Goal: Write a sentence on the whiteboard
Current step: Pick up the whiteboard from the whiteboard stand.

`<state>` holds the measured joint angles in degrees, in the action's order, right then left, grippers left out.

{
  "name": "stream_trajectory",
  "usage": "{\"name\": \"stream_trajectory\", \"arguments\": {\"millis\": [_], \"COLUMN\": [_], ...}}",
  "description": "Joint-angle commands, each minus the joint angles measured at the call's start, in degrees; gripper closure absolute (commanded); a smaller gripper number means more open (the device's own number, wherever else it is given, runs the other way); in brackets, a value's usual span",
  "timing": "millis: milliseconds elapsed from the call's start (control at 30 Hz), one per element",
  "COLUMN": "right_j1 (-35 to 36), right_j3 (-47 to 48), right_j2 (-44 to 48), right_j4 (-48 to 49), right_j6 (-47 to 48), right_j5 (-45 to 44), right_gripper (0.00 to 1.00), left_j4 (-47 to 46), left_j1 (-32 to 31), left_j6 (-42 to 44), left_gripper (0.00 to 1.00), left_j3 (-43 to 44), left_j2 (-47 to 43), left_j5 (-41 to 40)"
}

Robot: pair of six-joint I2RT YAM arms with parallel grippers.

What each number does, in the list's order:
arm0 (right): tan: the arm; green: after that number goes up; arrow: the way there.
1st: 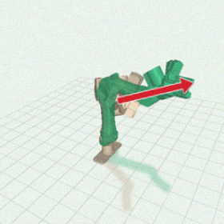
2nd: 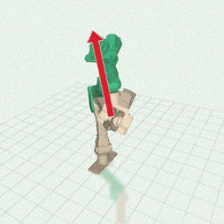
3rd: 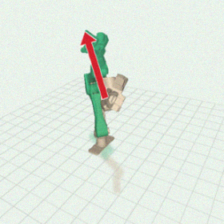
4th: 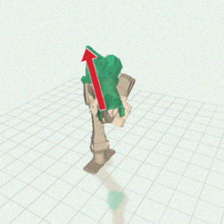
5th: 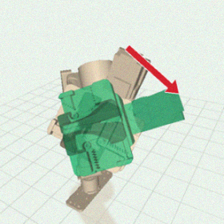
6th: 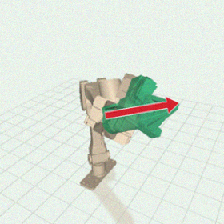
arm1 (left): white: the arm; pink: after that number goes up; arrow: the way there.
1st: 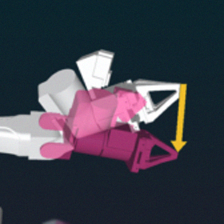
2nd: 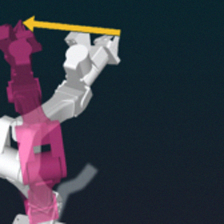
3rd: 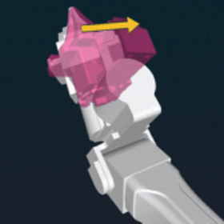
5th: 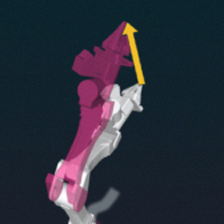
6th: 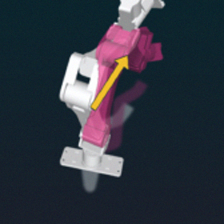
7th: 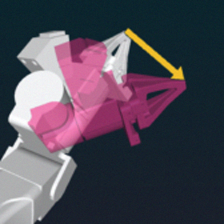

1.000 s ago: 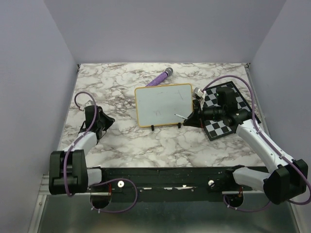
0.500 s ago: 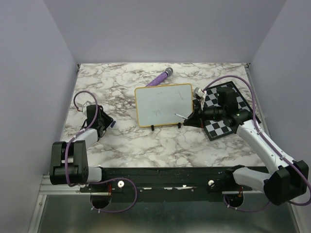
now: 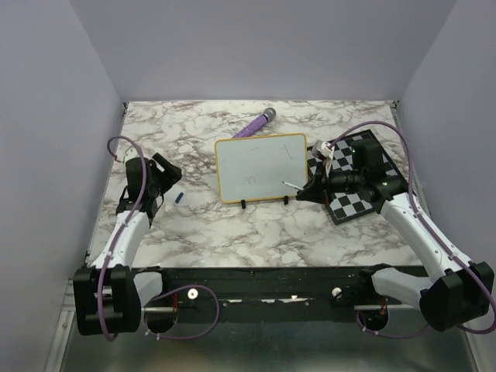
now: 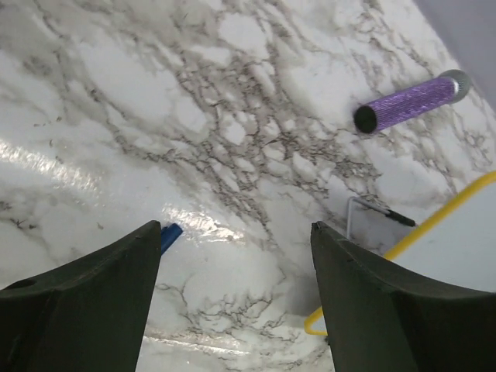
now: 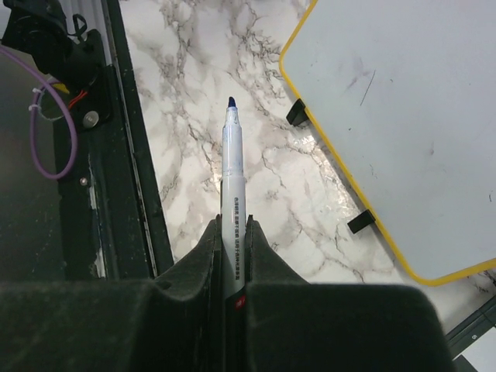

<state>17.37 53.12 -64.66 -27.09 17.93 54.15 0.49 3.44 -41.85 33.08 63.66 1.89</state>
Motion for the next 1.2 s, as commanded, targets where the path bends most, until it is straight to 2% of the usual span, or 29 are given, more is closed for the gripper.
{"name": "stream_trajectory", "arguments": {"millis": [0, 67, 100, 133, 233, 333, 367, 433, 467, 533, 667, 767, 900, 933, 1033, 1167], "right_j1": [-0.8, -0.9, -1.1, -1.3, -1.7, -2.7, -3.0, -4.4, -4.9, -6.3, -7.3, -7.3, -7.3, -7.2, -7.3, -7.2], "right_j3": [-0.3, -0.2, -0.2, -0.2, -0.1, -0.1, 0.0, 0.1, 0.1, -0.2, -0.2, -0.1, 0.2, 0.4, 0.5, 0.8], "right_j2": [0.9, 0.7, 0.8, 0.6, 0.6, 0.5, 0.4, 0.4, 0.6, 1.1, 0.9, 0.5, 0.6, 0.7, 1.1, 1.3], "right_j4": [-3.2, -3.8, -4.1, -4.5, -5.3, -5.4, -5.5, -6.1, -6.1, -5.8, -5.5, -5.5, -6.4, -6.5, -6.8, -7.7], "right_j6": [4.6, 6.0, 6.1, 6.7, 8.2, 8.6, 8.7, 8.7, 8.5, 8.1, 7.7, 7.8, 8.8, 9.0, 9.1, 10.2], "right_j5": [3.9, 4.6, 4.8, 5.3, 6.3, 6.6, 6.8, 7.0, 8.3, 8.9, 9.6, 10.7, 11.2, 11.3, 11.3, 11.5], "right_gripper": [1.0, 0.99, 1.0, 1.0, 0.99, 0.99, 0.99, 0.99, 0.99, 0.99, 0.99, 0.99, 0.99, 0.99, 0.99, 0.99], "left_j4": [5.7, 5.0, 3.5, 2.4, -0.1, -3.6, -7.2, -15.8, -22.6, -23.5, -6.1, -2.2, -0.6, -0.6, -8.7, -9.6], "left_j1": [0.8, 1.6, 2.1, 2.4, 2.8, 2.7, 2.7, 2.6, 2.4, 2.3, 2.1, 2.2, 3.2, 3.3, 3.8, 4.9], "left_j6": [6.0, 7.5, 7.4, 7.2, 7.1, 7.8, 7.4, 0.7, -1.1, 0.8, 11.3, 12.3, 11.3, 11.1, 6.9, 8.9], "left_gripper": [0.08, 0.05, 0.05, 0.03, 0.01, 0.02, 0.02, 0.05, 0.06, 0.06, 0.04, 0.01, 0.01, 0.01, 0.01, 0.01], "left_j3": [6.0, 6.9, 7.0, 6.8, 5.7, 2.3, 1.0, -3.1, -4.0, -3.6, 3.0, 4.4, 4.4, 4.4, 2.2, 1.7], "left_j2": [-2.4, -2.0, -1.7, -1.3, -0.1, -1.1, -2.0, -2.8, -3.9, -5.1, -5.7, -4.3, -2.2, -1.9, -1.4, -2.0], "left_j5": [10.0, 16.0, 24.2, 27.5, 34.9, 37.6, 39.2, 44.1, 46.0, 45.6, 39.1, 34.7, 33.9, 36.6, 42.1, 43.1]}}
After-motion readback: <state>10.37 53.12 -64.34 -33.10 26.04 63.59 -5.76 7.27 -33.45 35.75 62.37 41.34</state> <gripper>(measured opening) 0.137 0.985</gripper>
